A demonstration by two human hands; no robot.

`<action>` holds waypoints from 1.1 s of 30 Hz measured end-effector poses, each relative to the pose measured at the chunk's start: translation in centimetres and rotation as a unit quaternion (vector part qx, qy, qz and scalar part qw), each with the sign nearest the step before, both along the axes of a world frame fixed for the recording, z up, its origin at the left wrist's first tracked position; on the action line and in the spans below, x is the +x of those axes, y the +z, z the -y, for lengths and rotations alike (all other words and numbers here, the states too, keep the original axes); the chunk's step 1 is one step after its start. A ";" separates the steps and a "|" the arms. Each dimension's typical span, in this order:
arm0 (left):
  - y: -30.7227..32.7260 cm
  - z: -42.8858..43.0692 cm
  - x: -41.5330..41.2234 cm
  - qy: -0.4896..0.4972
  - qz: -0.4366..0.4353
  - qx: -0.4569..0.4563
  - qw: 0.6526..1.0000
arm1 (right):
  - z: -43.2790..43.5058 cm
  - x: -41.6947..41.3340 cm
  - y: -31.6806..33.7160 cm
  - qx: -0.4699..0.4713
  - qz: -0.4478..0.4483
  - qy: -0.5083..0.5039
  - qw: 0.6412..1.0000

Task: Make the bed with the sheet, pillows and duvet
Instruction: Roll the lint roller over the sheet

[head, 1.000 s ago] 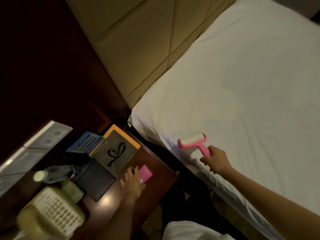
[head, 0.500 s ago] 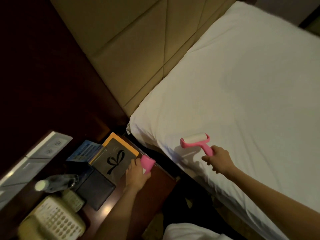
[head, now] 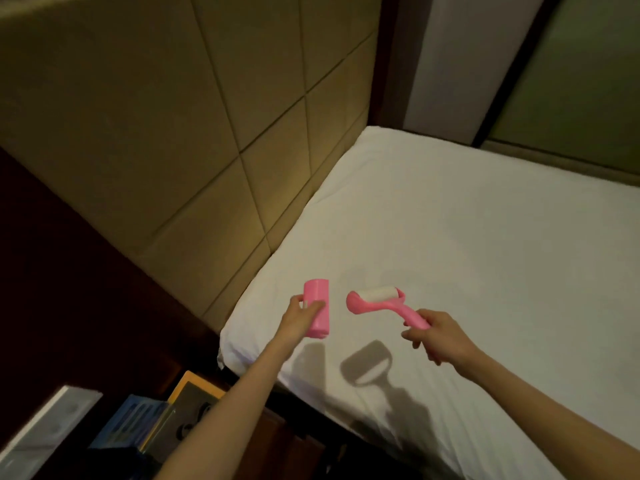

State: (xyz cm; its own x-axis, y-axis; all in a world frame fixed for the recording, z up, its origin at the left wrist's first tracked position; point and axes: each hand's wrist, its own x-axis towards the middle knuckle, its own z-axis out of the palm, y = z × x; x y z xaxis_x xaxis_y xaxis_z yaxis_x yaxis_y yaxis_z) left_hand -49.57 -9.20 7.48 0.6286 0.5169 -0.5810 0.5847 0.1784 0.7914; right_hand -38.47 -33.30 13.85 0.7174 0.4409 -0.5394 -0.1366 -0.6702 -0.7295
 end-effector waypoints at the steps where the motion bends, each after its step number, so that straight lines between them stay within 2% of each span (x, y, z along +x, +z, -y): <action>1: 1.4 0.6 1.4 0.006 0.023 -0.020 1.000 | 0.9 0.6 0.8 0.013 0.009 -0.010 1.000; 7: 8.5 4.4 8.6 -0.061 0.075 -0.066 0.993 | 7.0 3.1 5.1 0.091 0.056 -0.056 0.993; 16: 14.1 11.2 15.3 -0.162 0.114 -0.133 0.971 | 15.2 5.4 9.4 0.149 0.129 -0.063 0.978; 20: 15.2 13.3 17.4 -0.190 0.105 -0.127 0.968 | 16.1 6.0 10.3 0.168 0.152 -0.050 0.973; 33: 18.8 13.4 20.5 -0.170 0.108 -0.070 0.977 | 15.9 10.6 12.0 0.170 0.198 -0.026 0.965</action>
